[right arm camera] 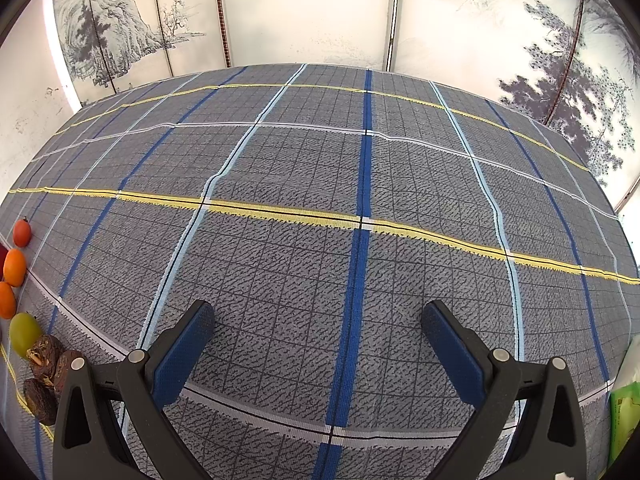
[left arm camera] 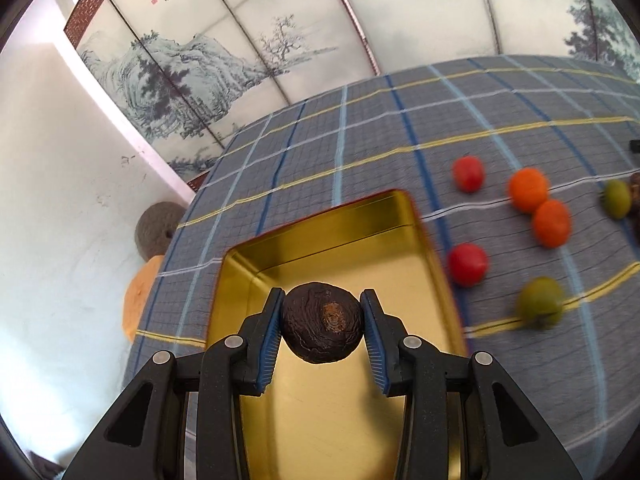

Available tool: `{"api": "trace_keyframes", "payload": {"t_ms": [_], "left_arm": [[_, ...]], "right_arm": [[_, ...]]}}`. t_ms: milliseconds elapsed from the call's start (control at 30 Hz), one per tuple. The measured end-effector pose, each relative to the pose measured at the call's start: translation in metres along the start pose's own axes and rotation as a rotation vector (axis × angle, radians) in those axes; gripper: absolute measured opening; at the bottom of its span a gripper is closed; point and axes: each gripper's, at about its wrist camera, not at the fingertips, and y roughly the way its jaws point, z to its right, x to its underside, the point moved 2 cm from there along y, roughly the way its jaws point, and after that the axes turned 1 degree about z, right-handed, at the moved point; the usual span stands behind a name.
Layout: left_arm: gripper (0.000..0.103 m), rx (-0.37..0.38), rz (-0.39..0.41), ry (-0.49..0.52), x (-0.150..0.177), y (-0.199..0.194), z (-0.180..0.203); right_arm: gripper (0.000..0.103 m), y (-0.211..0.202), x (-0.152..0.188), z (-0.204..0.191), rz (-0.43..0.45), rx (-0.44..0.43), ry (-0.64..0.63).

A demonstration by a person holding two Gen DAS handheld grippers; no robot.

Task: Organize fruits
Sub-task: 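Carry the brown fruit over the gold tin and release it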

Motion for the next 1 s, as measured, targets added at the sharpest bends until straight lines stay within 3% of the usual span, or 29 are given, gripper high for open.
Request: {"api": "trace_keyframes", "payload": {"t_ms": [400,1000], "left_arm": [[0.040,-0.013,-0.068,-0.018,-0.010,0.050,-0.031],[0.041,-0.065,-0.156,-0.023,-0.018,0.099,-0.043]], "right_arm": [[0.103,0.001,0.000,0.000,0.003,0.001,-0.002],[0.103,0.000,0.000,0.000,0.005,0.001,-0.001]]}}
